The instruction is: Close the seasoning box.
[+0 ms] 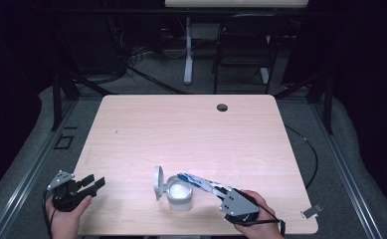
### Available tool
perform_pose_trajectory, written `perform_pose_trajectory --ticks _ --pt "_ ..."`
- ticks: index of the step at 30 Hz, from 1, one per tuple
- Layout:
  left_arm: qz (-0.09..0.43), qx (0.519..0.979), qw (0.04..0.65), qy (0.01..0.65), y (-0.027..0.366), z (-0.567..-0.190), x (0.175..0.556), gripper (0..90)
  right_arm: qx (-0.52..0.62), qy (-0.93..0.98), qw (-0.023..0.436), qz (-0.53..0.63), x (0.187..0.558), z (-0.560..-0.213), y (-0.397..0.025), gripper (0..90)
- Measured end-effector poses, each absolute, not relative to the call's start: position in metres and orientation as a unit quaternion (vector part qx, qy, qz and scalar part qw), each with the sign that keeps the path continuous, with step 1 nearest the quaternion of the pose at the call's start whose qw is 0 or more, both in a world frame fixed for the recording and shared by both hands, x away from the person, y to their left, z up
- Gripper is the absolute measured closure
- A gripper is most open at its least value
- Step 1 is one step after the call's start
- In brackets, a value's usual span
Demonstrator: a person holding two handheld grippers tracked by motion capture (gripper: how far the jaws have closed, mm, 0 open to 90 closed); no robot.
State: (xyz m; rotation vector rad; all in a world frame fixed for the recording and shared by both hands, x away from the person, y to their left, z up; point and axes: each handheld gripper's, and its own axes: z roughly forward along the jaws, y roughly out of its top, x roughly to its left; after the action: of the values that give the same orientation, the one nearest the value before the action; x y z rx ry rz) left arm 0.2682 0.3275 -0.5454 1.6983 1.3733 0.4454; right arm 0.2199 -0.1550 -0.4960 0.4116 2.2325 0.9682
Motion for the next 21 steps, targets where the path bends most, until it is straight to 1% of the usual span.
perform_pose_trajectory --ticks 6,10,17,21 --pt "0.179 0.684 0.44 0.553 0.3279 -0.5458 0.2687 49.3 0.17 0.847 0.31 0.397 0.2196 -0.4949 -0.1572 88.8" --pt "0.178 0.684 0.441 0.553 0.3279 -0.5458 0.2687 49.3 0.169 0.845 0.309 0.402 0.2187 -0.493 -0.1578 88.8" --pt "0.178 0.684 0.44 0.553 0.3276 -0.5461 0.2687 49.3 0.179 0.839 0.292 0.423 0.2189 -0.4914 -0.1602 88.9" --pt "0.178 0.684 0.44 0.554 0.3278 -0.5464 0.269 49.3 0.188 0.833 0.275 0.442 0.2209 -0.491 -0.1625 89.0"
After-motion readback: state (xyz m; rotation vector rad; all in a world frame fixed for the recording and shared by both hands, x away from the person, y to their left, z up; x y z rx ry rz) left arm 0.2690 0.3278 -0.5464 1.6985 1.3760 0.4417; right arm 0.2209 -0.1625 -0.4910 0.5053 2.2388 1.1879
